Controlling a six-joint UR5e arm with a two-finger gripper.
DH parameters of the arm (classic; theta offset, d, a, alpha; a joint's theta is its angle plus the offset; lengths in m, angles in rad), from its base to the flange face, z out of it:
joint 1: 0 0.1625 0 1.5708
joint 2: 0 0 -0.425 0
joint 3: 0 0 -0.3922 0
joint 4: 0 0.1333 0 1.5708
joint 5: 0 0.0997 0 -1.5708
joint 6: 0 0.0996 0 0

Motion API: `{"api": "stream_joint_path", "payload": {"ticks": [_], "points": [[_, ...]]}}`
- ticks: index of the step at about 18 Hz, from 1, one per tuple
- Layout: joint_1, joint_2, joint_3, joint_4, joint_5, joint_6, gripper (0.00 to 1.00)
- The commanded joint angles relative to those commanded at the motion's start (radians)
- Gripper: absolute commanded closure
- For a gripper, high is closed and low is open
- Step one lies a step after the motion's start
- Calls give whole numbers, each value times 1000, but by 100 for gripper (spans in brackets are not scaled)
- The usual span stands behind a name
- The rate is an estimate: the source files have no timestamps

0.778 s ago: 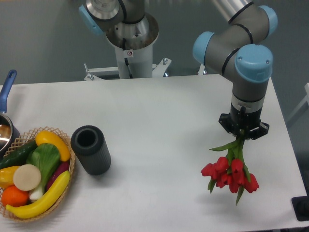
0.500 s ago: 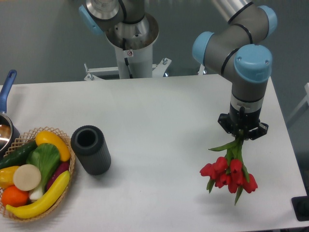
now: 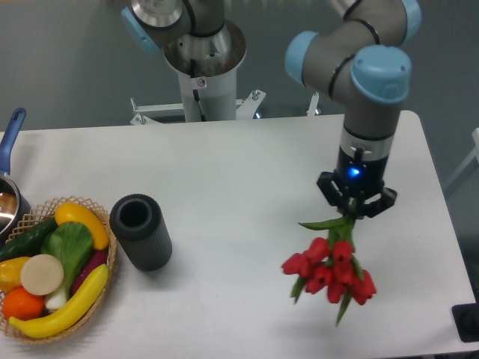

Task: Insert the flowers into the vase
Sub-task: 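Carry the red tulips over to the black vase, stems downward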

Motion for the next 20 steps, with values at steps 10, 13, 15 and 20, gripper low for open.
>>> {"api": "stream_joint_path", "payload": {"ticks": [10, 13, 15, 20], "points": [[-63, 19, -21, 64, -537, -143, 80], [-84, 9, -60, 145, -709, -158, 78], [-71, 6, -110, 196, -821, -157, 78], [-57, 15, -205, 221, -991, -117, 77]]}}
